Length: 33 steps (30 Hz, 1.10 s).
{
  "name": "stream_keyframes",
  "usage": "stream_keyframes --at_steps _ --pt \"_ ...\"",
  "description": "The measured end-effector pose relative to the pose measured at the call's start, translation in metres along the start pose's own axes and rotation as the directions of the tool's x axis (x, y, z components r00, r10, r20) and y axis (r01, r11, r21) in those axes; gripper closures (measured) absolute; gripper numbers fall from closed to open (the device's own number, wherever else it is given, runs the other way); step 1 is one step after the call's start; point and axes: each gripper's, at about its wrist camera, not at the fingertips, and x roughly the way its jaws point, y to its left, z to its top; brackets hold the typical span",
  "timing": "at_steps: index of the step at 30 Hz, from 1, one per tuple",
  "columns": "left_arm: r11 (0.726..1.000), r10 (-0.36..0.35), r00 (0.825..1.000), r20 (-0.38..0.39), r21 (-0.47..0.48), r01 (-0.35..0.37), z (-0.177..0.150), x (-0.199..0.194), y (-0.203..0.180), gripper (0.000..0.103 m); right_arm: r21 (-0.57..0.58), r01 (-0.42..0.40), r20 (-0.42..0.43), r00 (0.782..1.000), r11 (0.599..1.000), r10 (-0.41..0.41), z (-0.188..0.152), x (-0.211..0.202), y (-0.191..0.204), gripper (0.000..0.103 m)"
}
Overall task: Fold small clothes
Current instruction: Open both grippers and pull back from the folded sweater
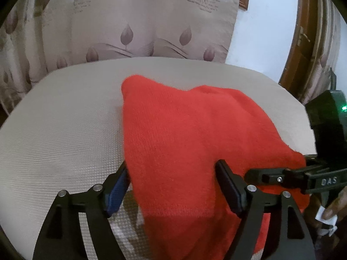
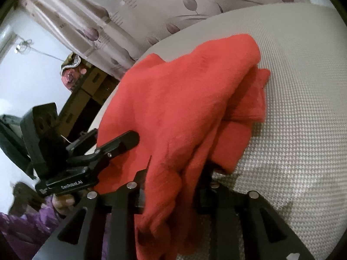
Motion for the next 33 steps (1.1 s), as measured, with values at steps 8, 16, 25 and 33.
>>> stream_keyframes --at_steps 8,16,25,33 --pt "0.985 0.143 0.971 0.189 0.072 -0.159 0.003 -0.033 -0.015 0.009 -0.143 0.167 0.159 0.977 0.975 -0.144 -0.022 -0.033 0.033 0.037" --pt "0.974 0.192 0.905 0.379 0.036 -0.222 0.016 -0.081 -0.030 0.000 -0.182 0.301 0.387 0.897 0.936 -0.213 -0.037 -0.087 0.065 0.005" --pt "0.970 0.221 0.881 0.418 -0.003 -0.242 0.032 -0.116 -0.040 0.000 -0.156 0.345 0.444 0.862 0.926 -0.246 -0.040 -0.104 0.079 0.002" --pt "0.981 0.185 0.900 0.395 -0.021 -0.193 0.034 -0.121 -0.040 0.000 -0.164 0.322 0.429 0.875 0.932 -0.227 -0.042 -0.105 0.084 0.001"
